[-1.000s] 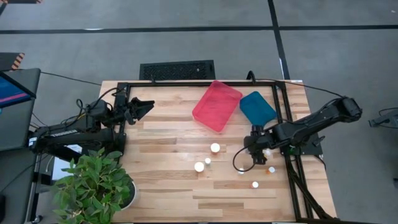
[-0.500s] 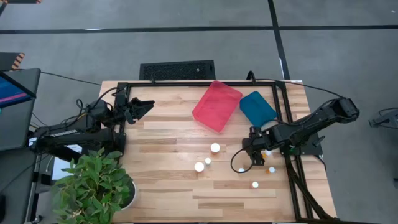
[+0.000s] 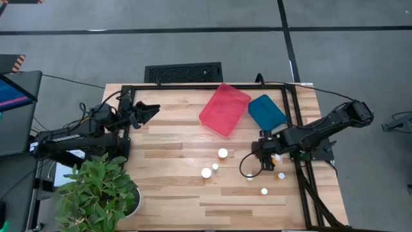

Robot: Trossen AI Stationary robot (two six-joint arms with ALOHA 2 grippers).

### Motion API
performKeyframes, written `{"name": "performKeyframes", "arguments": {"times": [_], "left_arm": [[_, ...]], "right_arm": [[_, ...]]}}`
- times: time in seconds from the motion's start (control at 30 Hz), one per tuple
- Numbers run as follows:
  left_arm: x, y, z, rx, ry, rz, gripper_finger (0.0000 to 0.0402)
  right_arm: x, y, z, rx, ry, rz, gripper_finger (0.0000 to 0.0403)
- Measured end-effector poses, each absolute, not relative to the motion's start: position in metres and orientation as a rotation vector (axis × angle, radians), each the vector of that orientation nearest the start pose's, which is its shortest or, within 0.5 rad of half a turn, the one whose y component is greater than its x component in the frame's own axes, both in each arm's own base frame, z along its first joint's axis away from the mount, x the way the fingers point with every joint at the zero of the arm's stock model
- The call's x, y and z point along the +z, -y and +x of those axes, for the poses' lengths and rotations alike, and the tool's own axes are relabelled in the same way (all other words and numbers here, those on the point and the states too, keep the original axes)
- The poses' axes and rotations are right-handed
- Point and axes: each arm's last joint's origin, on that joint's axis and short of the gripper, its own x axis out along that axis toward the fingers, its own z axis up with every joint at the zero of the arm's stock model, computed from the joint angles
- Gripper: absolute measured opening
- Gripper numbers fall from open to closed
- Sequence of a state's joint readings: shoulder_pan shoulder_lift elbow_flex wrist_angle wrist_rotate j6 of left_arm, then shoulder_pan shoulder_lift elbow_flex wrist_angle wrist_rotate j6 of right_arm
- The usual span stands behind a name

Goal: Pick and place medicine bottles into bin by pill shape (circle, oval)
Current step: Put the blue capsule bottle into the blue bin

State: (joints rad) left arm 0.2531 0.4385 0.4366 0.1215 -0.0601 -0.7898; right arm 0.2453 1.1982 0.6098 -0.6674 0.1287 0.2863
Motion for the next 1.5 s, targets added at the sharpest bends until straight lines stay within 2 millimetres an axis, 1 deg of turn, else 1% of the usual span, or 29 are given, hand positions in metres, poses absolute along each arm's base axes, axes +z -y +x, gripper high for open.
{"name": "performKeyframes", "arguments": {"times": [0.2,0.33,0.4,0.47,0.6,0.73,0.87,0.97,1.07,1.2,1.27,1.37,1.5], "left_arm": [[0.287,-0.032,0.118,0.248,0.237,-0.777,0.0259],[0.287,-0.032,0.118,0.248,0.237,-0.778,0.0259],[0.287,-0.032,0.118,0.248,0.238,-0.778,0.0259],[0.287,-0.032,0.118,0.248,0.237,-0.778,0.0259],[0.287,-0.032,0.118,0.248,0.237,-0.778,0.0259],[0.287,-0.032,0.118,0.247,0.238,-0.778,0.0259],[0.287,-0.032,0.118,0.245,0.237,-0.778,0.0259],[0.287,-0.032,0.118,0.231,0.231,-0.778,0.0259],[0.287,-0.031,0.118,0.219,0.227,-0.787,0.0259],[0.287,-0.031,0.118,0.218,0.229,-0.788,0.0259],[0.287,-0.031,0.118,0.218,0.229,-0.788,0.0259],[0.287,-0.031,0.118,0.218,0.230,-0.788,0.0259],[0.287,-0.031,0.118,0.217,0.232,-0.794,0.0259]], "right_arm": [[0.172,-0.038,0.187,-0.096,-1.233,0.035,0.0136],[0.172,-0.036,0.188,-0.085,-1.232,0.062,0.0102],[0.175,-0.036,0.189,-0.076,-1.235,0.074,0.0098],[0.181,-0.035,0.192,-0.077,-1.214,0.083,0.0101],[0.198,-0.028,0.198,-0.098,-1.204,0.092,0.0119],[0.220,-0.017,0.203,-0.104,-1.216,0.059,0.0118],[0.240,0.005,0.205,-0.138,-1.220,0.042,0.0113],[0.253,0.025,0.200,-0.198,-1.185,0.061,0.0117],[0.265,0.047,0.187,-0.291,-1.124,0.103,0.0123],[0.279,0.074,0.166,-0.431,-1.047,0.152,0.0122],[0.281,0.087,0.157,-0.503,-1.035,0.172,0.0119],[0.279,0.105,0.149,-0.592,-1.057,0.194,0.0118],[0.269,0.131,0.150,-0.667,-1.079,0.236,0.0123]]}}
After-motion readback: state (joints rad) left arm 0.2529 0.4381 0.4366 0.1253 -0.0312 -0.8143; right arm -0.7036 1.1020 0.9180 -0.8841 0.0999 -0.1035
